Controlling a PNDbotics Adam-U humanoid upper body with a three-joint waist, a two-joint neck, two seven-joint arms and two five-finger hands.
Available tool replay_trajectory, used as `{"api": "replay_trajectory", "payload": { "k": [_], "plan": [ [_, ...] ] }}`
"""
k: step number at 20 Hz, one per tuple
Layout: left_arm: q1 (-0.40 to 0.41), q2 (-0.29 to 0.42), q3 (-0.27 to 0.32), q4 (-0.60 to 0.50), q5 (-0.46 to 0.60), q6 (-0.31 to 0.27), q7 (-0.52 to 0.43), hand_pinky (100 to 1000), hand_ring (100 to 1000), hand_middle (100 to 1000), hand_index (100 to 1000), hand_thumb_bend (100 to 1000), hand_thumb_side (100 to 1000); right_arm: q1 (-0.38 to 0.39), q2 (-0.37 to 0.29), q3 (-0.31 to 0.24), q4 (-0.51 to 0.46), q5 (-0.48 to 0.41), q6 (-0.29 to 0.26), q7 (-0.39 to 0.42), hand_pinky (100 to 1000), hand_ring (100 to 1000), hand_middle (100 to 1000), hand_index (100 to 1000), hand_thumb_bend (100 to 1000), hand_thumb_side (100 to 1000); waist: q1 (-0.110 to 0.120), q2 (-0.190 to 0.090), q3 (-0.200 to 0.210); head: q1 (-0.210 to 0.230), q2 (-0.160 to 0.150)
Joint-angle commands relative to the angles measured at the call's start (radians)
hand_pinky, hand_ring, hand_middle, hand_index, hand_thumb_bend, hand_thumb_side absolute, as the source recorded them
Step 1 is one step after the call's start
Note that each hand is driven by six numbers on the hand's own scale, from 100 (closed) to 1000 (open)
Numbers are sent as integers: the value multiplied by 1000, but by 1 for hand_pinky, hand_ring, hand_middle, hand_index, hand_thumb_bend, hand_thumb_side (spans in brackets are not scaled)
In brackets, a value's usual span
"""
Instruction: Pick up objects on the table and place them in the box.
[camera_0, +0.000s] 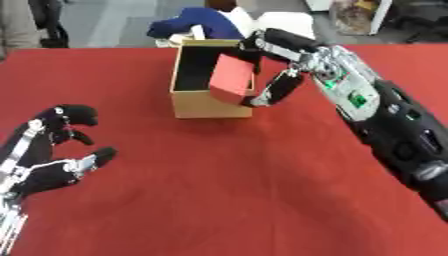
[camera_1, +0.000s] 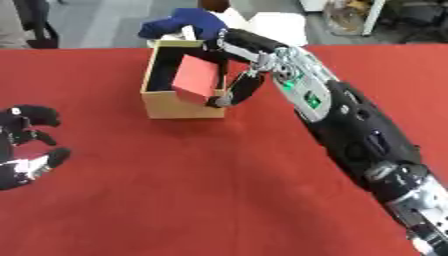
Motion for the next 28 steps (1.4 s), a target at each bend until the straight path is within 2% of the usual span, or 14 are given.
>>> {"api": "replay_trajectory", "payload": {
  "k": [1,8,13,15,16,17,18,19,21,25,28],
  "plan": [
    [-29,-2,-2,-32,7,-3,-5,553,729,677,741,685,279,-52,-14,-47,50,55,-5,-28,602,461,349,463,464,100,-1,-7,17,-19,-27],
    [-62,-18,-17,-46,14,-2,-22,553,729,676,742,685,278,-126,15,-116,176,157,-17,-87,617,481,387,499,468,100,-12,15,75,-54,-60],
    [-77,-25,-23,-50,16,-1,-31,553,729,676,742,686,279,-151,43,-168,289,229,-16,-114,638,506,459,577,490,103,-15,26,107,-76,-77],
    [-79,-26,-24,-50,17,-1,-33,553,729,676,742,686,279,-155,53,-184,328,260,-14,-133,642,517,478,602,516,132,-16,28,114,-82,-79],
    [-80,-26,-24,-50,17,-1,-33,552,729,676,742,687,279,-156,57,-190,345,273,-14,-143,657,552,537,664,564,176,-16,28,116,-84,-80],
    [-80,-26,-24,-50,17,0,-34,552,729,676,743,687,279,-155,60,-194,360,287,-14,-152,662,563,558,677,578,186,-16,29,118,-86,-81],
    [-81,-27,-24,-50,17,0,-34,552,729,676,743,686,279,-155,62,-196,371,302,-15,-158,688,616,645,744,640,207,-17,29,118,-87,-82],
    [-81,-27,-25,-49,17,0,-35,552,729,676,743,686,279,-154,63,-196,378,317,-17,-163,706,653,698,782,669,201,-18,29,118,-87,-83],
    [-81,-27,-25,-47,17,0,-35,552,730,676,743,686,280,-154,63,-195,378,347,-17,-171,723,691,744,819,709,195,-19,28,117,-86,-84],
    [-79,-26,-26,-43,17,0,-36,552,730,676,743,686,280,-157,58,-195,346,386,-6,-207,720,688,737,818,717,186,-21,24,115,-85,-85],
    [-74,-24,-25,-38,16,0,-36,552,730,675,744,685,281,-160,50,-193,319,382,-3,-230,713,678,726,813,740,189,-23,18,110,-83,-84]
  ]
}}
